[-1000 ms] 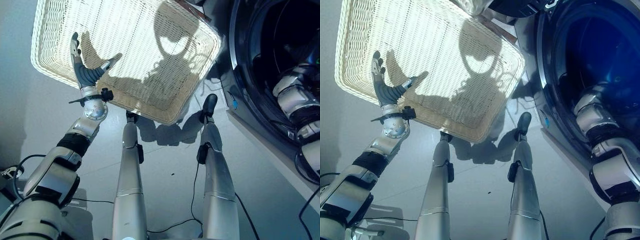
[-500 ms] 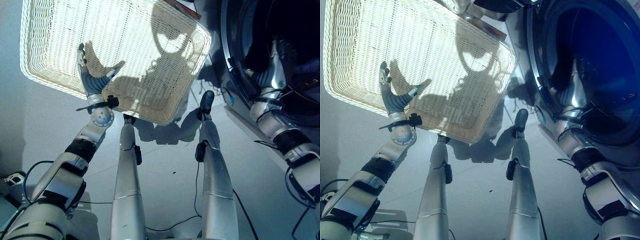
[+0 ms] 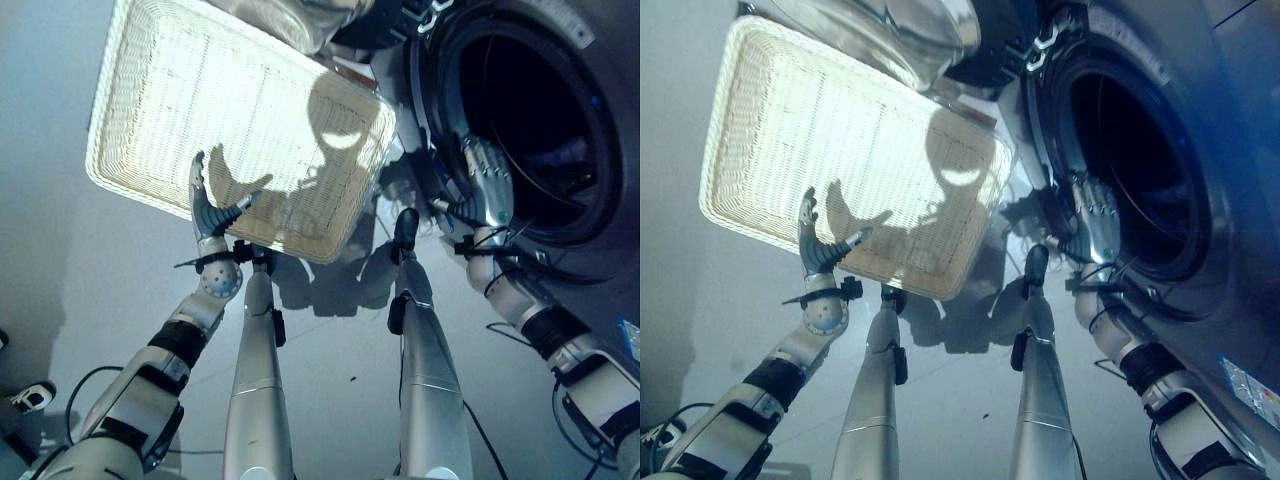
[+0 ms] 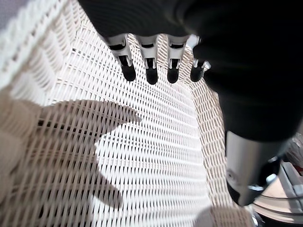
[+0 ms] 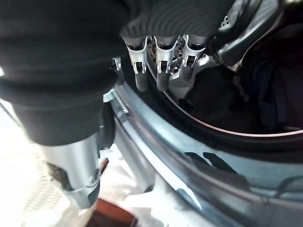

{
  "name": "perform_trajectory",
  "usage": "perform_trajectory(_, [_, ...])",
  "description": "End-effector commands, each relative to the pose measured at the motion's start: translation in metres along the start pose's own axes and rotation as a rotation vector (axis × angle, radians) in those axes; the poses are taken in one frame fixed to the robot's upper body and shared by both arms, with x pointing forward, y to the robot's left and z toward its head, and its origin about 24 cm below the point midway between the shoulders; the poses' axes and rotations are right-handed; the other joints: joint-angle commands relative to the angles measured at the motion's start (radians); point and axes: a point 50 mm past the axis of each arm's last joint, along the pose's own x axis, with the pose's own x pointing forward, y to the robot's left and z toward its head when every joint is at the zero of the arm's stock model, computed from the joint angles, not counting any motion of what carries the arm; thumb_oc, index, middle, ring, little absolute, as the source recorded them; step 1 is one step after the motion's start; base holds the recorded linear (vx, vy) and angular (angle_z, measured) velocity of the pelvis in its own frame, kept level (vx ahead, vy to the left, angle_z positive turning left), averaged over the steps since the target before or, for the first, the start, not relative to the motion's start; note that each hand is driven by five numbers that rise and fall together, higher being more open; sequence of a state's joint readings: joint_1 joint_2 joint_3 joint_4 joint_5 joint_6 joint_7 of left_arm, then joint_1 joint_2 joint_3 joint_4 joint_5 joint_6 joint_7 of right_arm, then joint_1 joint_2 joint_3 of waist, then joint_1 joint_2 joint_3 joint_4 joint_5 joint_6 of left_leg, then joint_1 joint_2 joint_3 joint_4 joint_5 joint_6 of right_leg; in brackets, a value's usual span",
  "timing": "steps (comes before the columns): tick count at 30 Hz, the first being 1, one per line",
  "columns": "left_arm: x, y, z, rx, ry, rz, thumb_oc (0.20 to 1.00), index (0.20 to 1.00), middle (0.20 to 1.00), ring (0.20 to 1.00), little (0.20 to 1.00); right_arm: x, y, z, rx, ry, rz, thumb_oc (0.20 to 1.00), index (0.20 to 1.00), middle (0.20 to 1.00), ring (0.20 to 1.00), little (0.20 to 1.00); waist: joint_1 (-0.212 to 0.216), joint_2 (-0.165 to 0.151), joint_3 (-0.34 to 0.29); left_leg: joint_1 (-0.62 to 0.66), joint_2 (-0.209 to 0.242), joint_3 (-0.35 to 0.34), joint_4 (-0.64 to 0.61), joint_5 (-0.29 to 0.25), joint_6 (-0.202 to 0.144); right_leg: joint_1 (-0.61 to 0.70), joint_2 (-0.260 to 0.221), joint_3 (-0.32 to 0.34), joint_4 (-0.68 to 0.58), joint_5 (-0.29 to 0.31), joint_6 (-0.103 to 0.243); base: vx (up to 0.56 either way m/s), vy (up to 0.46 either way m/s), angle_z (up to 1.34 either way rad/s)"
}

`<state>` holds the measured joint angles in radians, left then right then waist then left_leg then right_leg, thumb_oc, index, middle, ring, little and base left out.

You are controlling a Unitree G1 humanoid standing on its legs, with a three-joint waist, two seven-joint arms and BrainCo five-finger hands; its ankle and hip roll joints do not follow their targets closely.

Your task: Put the clothes into the washing machine.

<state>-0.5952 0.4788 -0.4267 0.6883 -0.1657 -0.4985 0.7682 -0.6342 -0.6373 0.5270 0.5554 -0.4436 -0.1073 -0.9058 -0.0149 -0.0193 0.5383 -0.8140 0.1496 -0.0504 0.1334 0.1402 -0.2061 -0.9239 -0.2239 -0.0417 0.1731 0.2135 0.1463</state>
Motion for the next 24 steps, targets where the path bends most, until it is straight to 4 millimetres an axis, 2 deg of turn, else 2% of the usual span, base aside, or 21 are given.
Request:
perform_trajectory(1, [-0.007,0.002,-0.004,-0.02,0.012,-0.005,1.0,1.0,1.0,1.0,1.0,-0.006,0.0,0.014,0.044,-0.111,0.023,1.0,1.0,1.0,1.0,1.0,-0.002,-0.001,-0.018,0.02,-0.073,0.044,0.052,-0.068,0.107,0.063,0.028,-0.053,0.011,-0.027,0.043,0.0,0.0,0.0])
perform_trajectory(2, [-0.012,0.002,-0.009,-0.016,0.034,-0.024,1.0,1.0,1.0,1.0,1.0,-0.012,0.003,0.014,0.058,-0.107,0.042,1.0,1.0,1.0,1.0,1.0,0.001,-0.001,-0.018,0.049,-0.07,0.049,0.044,-0.071,0.108,0.088,0.023,-0.057,0.007,-0.029,0.046,-0.07,-0.007,0.01])
perform_trajectory(4, [-0.043,-0.002,-0.034,0.042,0.128,-0.124,1.0,1.0,1.0,1.0,1.0,-0.036,0.016,0.015,0.123,-0.077,0.144,1.0,1.0,1.0,1.0,1.0,0.018,0.0,-0.018,0.203,-0.06,0.073,-0.001,-0.081,0.102,0.234,0.0,-0.075,-0.023,-0.041,0.056,-0.09,-0.005,0.0])
perform_trajectory(5, [-0.045,-0.003,-0.035,0.048,0.135,-0.13,1.0,1.0,1.0,1.0,1.0,-0.038,0.017,0.015,0.127,-0.074,0.151,1.0,1.0,1.0,1.0,1.0,0.019,0.001,-0.018,0.214,-0.06,0.074,-0.005,-0.082,0.102,0.245,-0.001,-0.075,-0.025,-0.042,0.056,-0.05,0.008,-0.01])
perform_trajectory(6, [-0.058,0.0,-0.046,0.081,0.177,-0.162,1.0,1.0,1.0,1.0,1.0,-0.049,0.021,0.012,0.14,-0.05,0.195,1.0,1.0,1.0,1.0,1.0,0.029,0.004,-0.018,0.285,-0.061,0.082,-0.023,-0.086,0.1,0.314,-0.011,-0.083,-0.037,-0.05,0.061,0.0,0.0,0.0])
perform_trajectory(8, [-0.067,0.005,-0.055,0.103,0.22,-0.182,1.0,1.0,1.0,1.0,1.0,-0.057,0.024,0.007,0.15,-0.025,0.233,1.0,1.0,1.0,1.0,1.0,0.035,0.005,-0.018,0.345,-0.062,0.09,-0.041,-0.087,0.1,0.374,-0.02,-0.09,-0.051,-0.055,0.066,0.0,0.0,0.0])
perform_trajectory(9, [-0.077,0.013,-0.068,0.138,0.277,-0.211,1.0,1.0,1.0,1.0,1.0,-0.071,0.027,0.0,0.163,0.022,0.278,1.0,1.0,1.0,1.0,1.0,0.043,0.008,-0.018,0.426,-0.063,0.101,-0.059,-0.093,0.099,0.457,-0.031,-0.096,-0.07,-0.062,0.072,0.01,0.013,0.04])
perform_trajectory(10, [-0.08,0.015,-0.071,0.145,0.292,-0.217,1.0,1.0,1.0,1.0,1.0,-0.075,0.028,-0.002,0.168,0.035,0.287,1.0,1.0,1.0,1.0,1.0,0.044,0.009,-0.018,0.445,-0.063,0.104,-0.064,-0.095,0.098,0.477,-0.033,-0.097,-0.076,-0.063,0.073,0.07,0.013,0.0])
perform_trajectory(11, [-0.093,0.025,-0.085,0.182,0.366,-0.251,1.0,1.0,1.0,1.0,1.0,-0.094,0.032,-0.01,0.188,0.097,0.358,1.0,1.0,1.0,1.0,1.0,0.05,0.01,-0.018,0.544,-0.064,0.114,-0.087,-0.102,0.094,0.581,-0.037,-0.101,-0.104,-0.07,0.077,0.08,0.004,0.02])
perform_trajectory(12, [-0.101,0.03,-0.091,0.2,0.404,-0.272,1.0,1.0,1.0,1.0,1.0,-0.106,0.035,-0.014,0.206,0.146,0.389,1.0,1.0,1.0,1.0,1.0,0.051,0.009,-0.025,0.585,-0.063,0.117,-0.1,-0.104,0.092,0.625,-0.037,-0.104,-0.119,-0.072,0.077,0.08,0.001,0.03])
perform_trajectory(13, [-0.103,0.03,-0.093,0.205,0.413,-0.278,1.0,1.0,1.0,1.0,1.0,-0.108,0.035,-0.015,0.213,0.16,0.395,1.0,1.0,1.0,1.0,1.0,0.052,0.01,-0.026,0.596,-0.063,0.118,-0.104,-0.104,0.092,0.636,-0.037,-0.105,-0.124,-0.072,0.077,0.12,-0.019,0.08])
perform_trajectory(14, [-0.121,0.037,-0.104,0.25,0.478,-0.319,1.0,1.0,1.0,1.0,1.0,-0.132,0.041,-0.022,0.241,0.256,0.486,1.0,1.0,1.0,1.0,1.0,0.052,0.008,-0.073,0.648,-0.062,0.127,-0.131,-0.106,0.088,0.699,-0.035,-0.113,-0.157,-0.075,0.077,0.1,-0.019,0.08])
perform_trajectory(15, [-0.124,0.039,-0.106,0.255,0.492,-0.324,1.0,1.0,1.0,1.0,1.0,-0.135,0.042,-0.023,0.248,0.277,0.497,1.0,1.0,1.0,1.0,1.0,0.052,0.008,-0.079,0.657,-0.061,0.129,-0.135,-0.107,0.087,0.709,-0.035,-0.115,-0.162,-0.075,0.077,0.16,-0.031,0.14])
perform_trajectory(16, [-0.138,0.047,-0.114,0.27,0.558,-0.338,1.0,1.0,1.0,1.0,1.0,-0.154,0.045,-0.028,0.256,0.351,0.555,1.0,1.0,1.0,1.0,1.0,0.053,0.008,-0.115,0.693,-0.06,0.132,-0.15,-0.106,0.086,0.747,-0.033,-0.12,-0.176,-0.077,0.076,0.09,-0.017,0.1])
perform_trajectory(18, [-0.15,0.054,-0.12,0.277,0.61,-0.344,1.0,1.0,1.0,1.0,1.0,-0.17,0.046,-0.032,0.259,0.403,0.602,1.0,1.0,1.0,1.0,1.0,0.052,0.009,-0.144,0.719,-0.057,0.136,-0.158,-0.106,0.085,0.775,-0.032,-0.125,-0.184,-0.079,0.075,0.12,-0.019,0.03])
perform_trajectory(19, [-0.161,0.06,-0.125,0.277,0.665,-0.348,1.0,1.0,1.0,1.0,1.0,-0.184,0.048,-0.037,0.28,0.487,0.65,1.0,1.0,1.0,1.0,1.0,0.052,0.008,-0.171,0.741,-0.055,0.138,-0.164,-0.106,0.085,0.798,-0.03,-0.128,-0.191,-0.081,0.074,0.19,-0.034,0.0])
perform_trajectory(20, [-0.178,0.069,-0.132,0.284,0.745,-0.365,1.0,1.0,1.0,1.0,1.0,-0.21,0.049,-0.045,0.307,0.623,0.721,1.0,1.0,1.0,1.0,1.0,0.052,0.007,-0.219,0.777,-0.051,0.145,-0.179,-0.104,0.083,0.837,-0.028,-0.134,-0.204,-0.083,0.072,0.17,-0.036,0.06])
perform_trajectory(21, [-0.185,0.072,-0.135,0.275,0.787,-0.373,1.0,1.0,1.0,1.0,1.0,-0.22,0.049,-0.048,0.318,0.686,0.75,1.0,1.0,1.0,1.0,1.0,0.052,0.007,-0.234,0.791,-0.05,0.147,-0.185,-0.103,0.083,0.851,-0.027,-0.137,-0.209,-0.084,0.072,0.18,-0.042,0.12])
perform_trajectory(22, [-0.198,0.078,-0.14,0.259,0.865,-0.392,1.0,1.0,1.0,1.0,1.0,-0.243,0.05,-0.054,0.345,0.821,0.816,1.0,1.0,1.0,1.0,1.0,0.052,0.005,-0.267,0.813,-0.047,0.153,-0.196,-0.102,0.083,0.874,-0.025,-0.14,-0.219,-0.086,0.071,0.1,-0.026,0.13])
perform_trajectory(23, [-0.201,0.079,-0.141,0.26,0.877,-0.397,1.0,1.0,1.0,1.0,1.0,-0.247,0.05,-0.055,0.346,0.837,0.83,1.0,1.0,1.0,1.0,1.0,0.052,0.005,-0.273,0.819,-0.047,0.154,-0.199,-0.101,0.083,0.88,-0.024,-0.142,-0.222,-0.086,0.071,0.16,-0.038,0.05])
perform_trajectory(24, [-0.219,0.087,-0.147,0.242,0.987,-0.428,1.0,1.0,1.0,1.0,1.0,-0.278,0.048,-0.062,0.383,1.038,0.889,1.0,1.0,1.0,1.0,1.0,0.053,0.006,-0.313,0.846,-0.043,0.164,-0.208,-0.101,0.082,0.91,-0.022,-0.149,-0.234,-0.087,0.07,0.18,-0.027,0.01])
